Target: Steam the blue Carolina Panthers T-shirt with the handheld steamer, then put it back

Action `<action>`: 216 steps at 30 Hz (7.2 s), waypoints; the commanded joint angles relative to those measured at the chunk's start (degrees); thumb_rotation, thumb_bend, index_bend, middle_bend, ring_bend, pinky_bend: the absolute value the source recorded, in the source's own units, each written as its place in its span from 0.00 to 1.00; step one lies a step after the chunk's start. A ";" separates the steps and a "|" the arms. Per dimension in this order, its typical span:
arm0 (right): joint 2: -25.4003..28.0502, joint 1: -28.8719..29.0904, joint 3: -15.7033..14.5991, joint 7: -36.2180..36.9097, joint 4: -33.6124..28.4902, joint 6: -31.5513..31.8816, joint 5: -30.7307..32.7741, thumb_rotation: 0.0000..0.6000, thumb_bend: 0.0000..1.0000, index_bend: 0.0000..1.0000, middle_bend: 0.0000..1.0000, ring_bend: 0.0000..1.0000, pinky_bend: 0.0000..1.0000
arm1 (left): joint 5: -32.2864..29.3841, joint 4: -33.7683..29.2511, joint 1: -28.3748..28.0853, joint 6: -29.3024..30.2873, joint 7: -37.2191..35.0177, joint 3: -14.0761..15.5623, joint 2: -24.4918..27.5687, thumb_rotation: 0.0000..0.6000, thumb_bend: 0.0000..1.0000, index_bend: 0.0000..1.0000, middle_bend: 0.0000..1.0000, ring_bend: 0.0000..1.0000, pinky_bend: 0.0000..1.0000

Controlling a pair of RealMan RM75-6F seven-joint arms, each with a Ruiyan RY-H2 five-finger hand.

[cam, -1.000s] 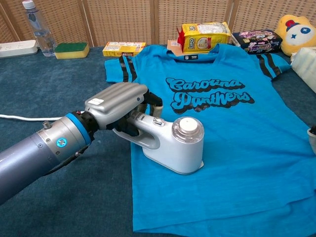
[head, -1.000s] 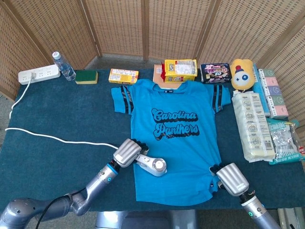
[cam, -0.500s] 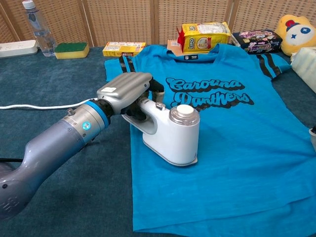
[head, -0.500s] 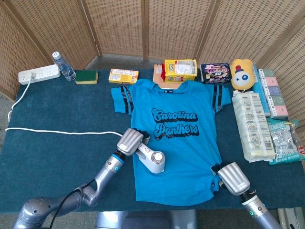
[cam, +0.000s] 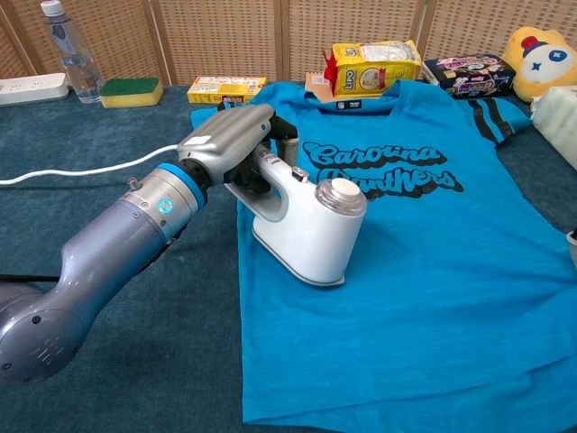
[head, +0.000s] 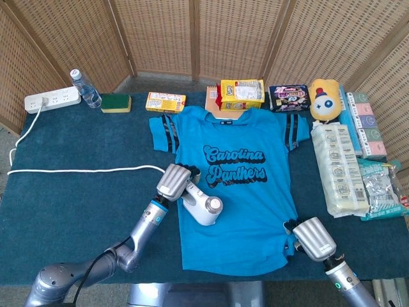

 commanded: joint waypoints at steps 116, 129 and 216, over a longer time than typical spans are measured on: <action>0.13 -0.81 -0.07 -0.28 -0.26 0.30 0.03 1.00 0.49 0.71 0.63 0.68 0.80 | 8.22 -7.47 3.94 4.26 -0.55 10.86 2.13 1.00 0.55 0.56 0.70 0.63 0.68; -0.16 -0.81 -0.11 -0.08 0.11 -0.19 0.27 1.00 0.49 0.71 0.63 0.68 0.80 | 5.88 -1.00 2.49 2.06 -0.30 7.16 0.18 1.00 0.55 0.56 0.70 0.63 0.68; -0.49 -0.46 -0.13 -0.37 0.42 -1.27 0.56 1.00 0.49 0.71 0.64 0.69 0.80 | 3.29 -3.39 6.93 9.60 -6.46 4.72 8.99 1.00 0.53 0.56 0.70 0.63 0.66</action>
